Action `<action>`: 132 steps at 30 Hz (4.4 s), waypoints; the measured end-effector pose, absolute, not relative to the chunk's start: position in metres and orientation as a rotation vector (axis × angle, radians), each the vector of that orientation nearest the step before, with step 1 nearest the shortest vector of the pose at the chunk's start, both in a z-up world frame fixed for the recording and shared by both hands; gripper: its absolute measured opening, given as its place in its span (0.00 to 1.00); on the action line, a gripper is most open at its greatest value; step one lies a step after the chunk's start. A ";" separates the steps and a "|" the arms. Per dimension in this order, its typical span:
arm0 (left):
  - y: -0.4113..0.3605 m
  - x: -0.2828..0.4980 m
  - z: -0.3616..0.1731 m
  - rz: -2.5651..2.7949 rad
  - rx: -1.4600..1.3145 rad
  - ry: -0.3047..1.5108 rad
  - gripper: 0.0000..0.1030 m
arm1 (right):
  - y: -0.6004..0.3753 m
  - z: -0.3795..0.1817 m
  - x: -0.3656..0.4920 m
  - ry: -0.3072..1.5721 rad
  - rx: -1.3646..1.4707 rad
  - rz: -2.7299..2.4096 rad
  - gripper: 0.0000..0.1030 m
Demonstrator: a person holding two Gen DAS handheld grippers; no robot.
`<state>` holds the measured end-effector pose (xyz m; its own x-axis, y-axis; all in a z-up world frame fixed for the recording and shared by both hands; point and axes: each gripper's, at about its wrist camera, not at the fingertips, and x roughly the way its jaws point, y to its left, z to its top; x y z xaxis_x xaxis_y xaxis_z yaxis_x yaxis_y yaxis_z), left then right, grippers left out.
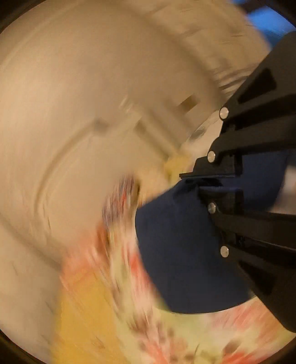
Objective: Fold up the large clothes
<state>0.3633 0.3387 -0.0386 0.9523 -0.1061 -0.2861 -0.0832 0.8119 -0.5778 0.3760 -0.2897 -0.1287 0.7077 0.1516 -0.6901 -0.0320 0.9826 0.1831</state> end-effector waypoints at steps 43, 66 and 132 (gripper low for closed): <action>0.139 0.362 -0.144 -0.057 -0.123 0.853 0.80 | -0.288 -0.108 0.354 0.649 0.184 0.155 0.95; 0.146 0.357 -0.148 -0.084 -0.149 0.846 0.91 | -0.171 -0.060 0.364 0.549 0.177 0.534 0.42; 0.160 0.360 -0.151 -0.098 -0.246 0.852 0.93 | -0.316 -0.086 0.313 0.602 0.487 0.237 0.25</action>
